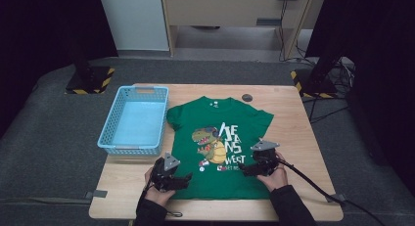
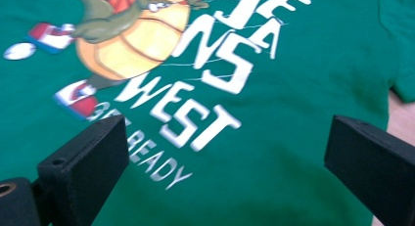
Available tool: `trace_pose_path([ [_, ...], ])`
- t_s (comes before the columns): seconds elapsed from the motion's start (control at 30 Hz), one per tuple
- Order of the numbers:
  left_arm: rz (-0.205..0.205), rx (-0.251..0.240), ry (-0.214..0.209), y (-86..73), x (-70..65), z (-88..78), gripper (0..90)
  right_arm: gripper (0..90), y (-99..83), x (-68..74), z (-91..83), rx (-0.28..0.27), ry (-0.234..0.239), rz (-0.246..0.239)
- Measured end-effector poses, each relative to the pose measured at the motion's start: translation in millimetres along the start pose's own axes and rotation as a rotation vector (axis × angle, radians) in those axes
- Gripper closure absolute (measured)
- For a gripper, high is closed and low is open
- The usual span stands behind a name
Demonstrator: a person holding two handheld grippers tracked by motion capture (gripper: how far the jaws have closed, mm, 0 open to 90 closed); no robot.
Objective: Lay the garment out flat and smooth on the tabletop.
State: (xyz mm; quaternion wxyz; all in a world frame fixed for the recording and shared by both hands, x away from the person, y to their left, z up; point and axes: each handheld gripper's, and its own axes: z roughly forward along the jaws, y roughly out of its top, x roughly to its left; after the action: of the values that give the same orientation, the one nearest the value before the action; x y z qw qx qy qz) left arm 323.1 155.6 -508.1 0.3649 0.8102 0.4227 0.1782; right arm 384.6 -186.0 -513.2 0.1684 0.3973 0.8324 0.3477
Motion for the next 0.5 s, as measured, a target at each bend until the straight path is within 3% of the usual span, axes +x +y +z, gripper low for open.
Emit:
trace_pose_path([
  [0.2, 0.015, -0.039, 0.019, -8.2, 3.3, -9.2, 19.3, 2.7, -7.1, 6.4, -15.7, -0.006, -0.026, -0.018],
  [0.5, 0.031, -0.03, 0.052, -17.5, 13.8, -16.9, 15.8, 2.2, -13.5, 0.3, -29.1, -0.004, -0.036, 0.003],
])
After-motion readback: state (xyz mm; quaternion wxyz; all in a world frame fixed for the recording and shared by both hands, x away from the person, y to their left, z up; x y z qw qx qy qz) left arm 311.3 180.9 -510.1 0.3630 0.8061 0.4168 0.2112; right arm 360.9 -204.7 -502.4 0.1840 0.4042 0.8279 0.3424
